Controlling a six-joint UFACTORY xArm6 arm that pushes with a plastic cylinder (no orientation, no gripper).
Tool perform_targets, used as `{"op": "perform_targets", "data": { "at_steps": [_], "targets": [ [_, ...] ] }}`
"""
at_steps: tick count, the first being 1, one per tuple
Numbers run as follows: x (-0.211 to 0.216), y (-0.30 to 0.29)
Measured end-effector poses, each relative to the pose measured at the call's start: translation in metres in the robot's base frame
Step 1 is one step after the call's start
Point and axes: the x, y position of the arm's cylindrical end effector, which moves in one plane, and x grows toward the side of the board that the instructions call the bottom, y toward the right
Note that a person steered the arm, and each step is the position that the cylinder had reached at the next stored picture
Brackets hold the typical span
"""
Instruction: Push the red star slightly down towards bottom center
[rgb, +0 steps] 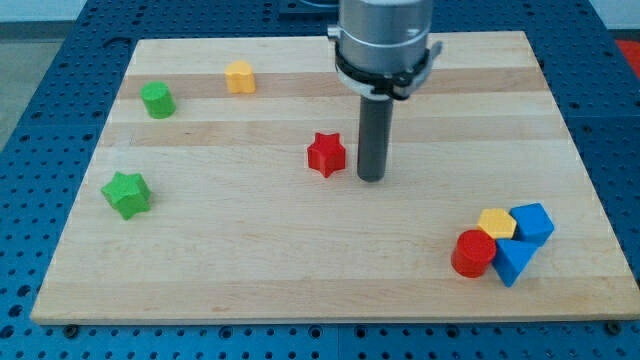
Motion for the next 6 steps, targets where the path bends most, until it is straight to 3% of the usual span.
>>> {"op": "perform_targets", "data": {
  "at_steps": [3,6],
  "targets": [
    [-0.097,-0.041],
    [-0.008,-0.058]
  ]
}}
